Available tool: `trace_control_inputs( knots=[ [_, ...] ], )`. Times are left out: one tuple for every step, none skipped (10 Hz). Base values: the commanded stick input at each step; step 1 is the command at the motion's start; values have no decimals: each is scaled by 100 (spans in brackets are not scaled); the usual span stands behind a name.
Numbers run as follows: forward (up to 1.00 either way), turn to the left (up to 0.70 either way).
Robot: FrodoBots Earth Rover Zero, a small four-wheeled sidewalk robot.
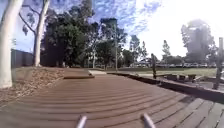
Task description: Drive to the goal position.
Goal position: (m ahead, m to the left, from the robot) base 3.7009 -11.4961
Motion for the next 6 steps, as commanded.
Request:
trace_control_inputs(
  knots=[
    [72, 0],
    [78, 0],
    [84, 0],
    [85, 0],
    [85, 0],
    [85, 0]
  ],
)
